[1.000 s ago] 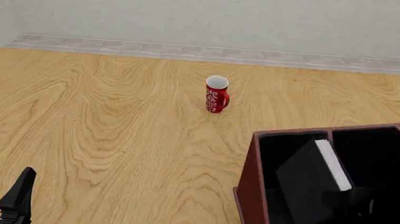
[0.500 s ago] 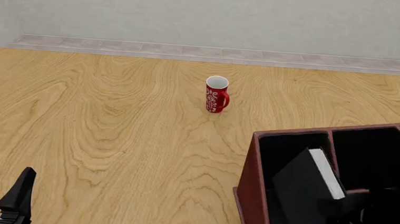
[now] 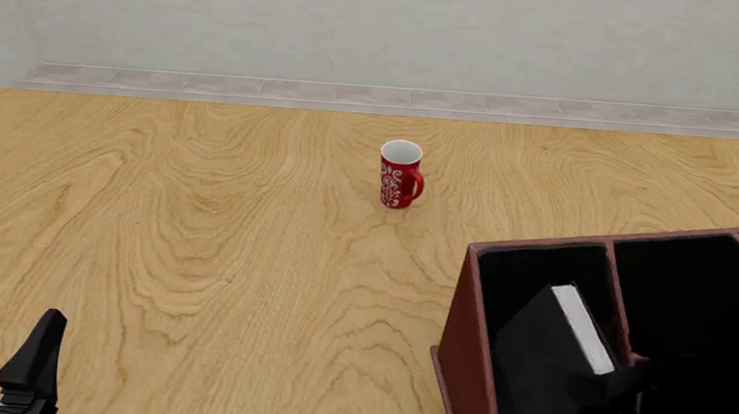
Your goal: Pick up the book and place it in the left compartment of the caddy.
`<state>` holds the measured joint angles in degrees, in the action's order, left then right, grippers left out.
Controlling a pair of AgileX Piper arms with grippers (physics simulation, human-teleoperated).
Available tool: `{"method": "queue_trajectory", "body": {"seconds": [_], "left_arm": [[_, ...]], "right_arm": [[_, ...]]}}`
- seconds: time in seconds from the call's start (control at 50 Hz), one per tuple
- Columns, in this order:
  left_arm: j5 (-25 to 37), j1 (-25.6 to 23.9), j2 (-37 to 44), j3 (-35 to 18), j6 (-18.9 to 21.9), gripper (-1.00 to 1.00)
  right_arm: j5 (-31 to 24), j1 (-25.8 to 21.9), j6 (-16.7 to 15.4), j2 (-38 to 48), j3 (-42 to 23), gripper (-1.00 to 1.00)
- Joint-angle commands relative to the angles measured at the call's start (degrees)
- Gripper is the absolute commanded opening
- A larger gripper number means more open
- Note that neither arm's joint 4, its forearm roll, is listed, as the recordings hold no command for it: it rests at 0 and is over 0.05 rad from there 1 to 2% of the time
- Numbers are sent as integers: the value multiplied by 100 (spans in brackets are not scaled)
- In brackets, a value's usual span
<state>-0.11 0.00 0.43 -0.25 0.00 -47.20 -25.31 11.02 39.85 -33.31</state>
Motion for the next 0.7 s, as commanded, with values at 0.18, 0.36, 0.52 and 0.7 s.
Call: {"method": "queue_trajectory", "body": {"seconds": [0.18,0.36,0.52,0.7], "left_arm": [[0,0,0,0,0,100],[0,0,0,0,0,100],[0,0,0,0,0,100],[0,0,0,0,0,100]], "right_arm": [[528,-81,126,239,285,-100],[720,-106,119,354,400,-100],[830,-60,86,386,507,-100],[905,-26,72,388,619,-100]]}}
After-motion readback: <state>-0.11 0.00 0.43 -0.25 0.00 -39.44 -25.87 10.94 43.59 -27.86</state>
